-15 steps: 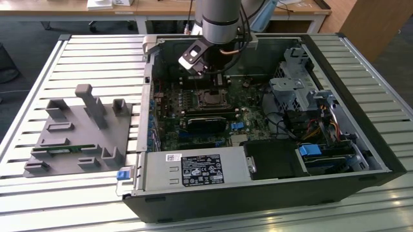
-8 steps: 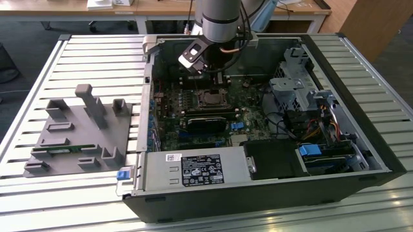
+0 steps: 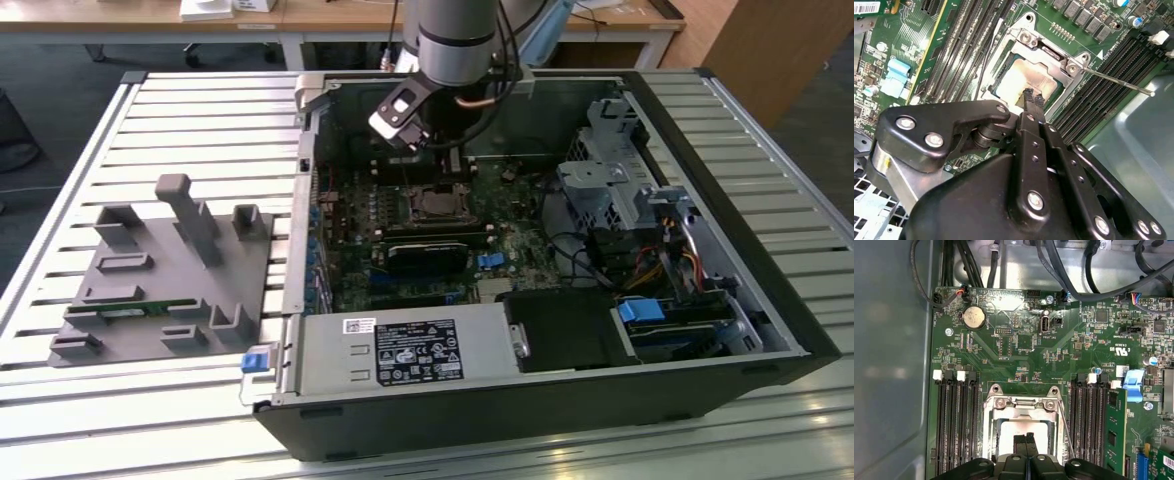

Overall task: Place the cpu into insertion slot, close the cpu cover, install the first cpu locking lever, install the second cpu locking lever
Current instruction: 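Install the first cpu locking lever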

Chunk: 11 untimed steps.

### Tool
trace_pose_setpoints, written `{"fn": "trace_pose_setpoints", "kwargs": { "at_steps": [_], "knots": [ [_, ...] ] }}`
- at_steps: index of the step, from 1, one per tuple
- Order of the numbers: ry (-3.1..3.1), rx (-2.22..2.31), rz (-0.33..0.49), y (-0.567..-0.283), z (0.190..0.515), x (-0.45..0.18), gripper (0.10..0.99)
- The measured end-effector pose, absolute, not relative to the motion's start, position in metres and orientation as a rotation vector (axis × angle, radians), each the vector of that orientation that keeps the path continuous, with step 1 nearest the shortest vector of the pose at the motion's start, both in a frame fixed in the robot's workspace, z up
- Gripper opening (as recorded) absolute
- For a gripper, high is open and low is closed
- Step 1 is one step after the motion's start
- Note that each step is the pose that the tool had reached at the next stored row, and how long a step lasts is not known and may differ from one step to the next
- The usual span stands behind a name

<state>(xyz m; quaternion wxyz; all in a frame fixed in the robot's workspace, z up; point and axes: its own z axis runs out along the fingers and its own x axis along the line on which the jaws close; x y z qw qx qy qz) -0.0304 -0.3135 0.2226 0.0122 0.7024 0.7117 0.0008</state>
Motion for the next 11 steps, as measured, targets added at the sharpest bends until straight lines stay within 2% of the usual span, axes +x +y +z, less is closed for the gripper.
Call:
{"fn": "trace_pose_setpoints", "kwargs": {
  "at_steps": [11],
  "knots": [
    [2.219, 2.19, 0.003, -0.3135, 0.2267, -0.0304, 0.106]
  ]
}}
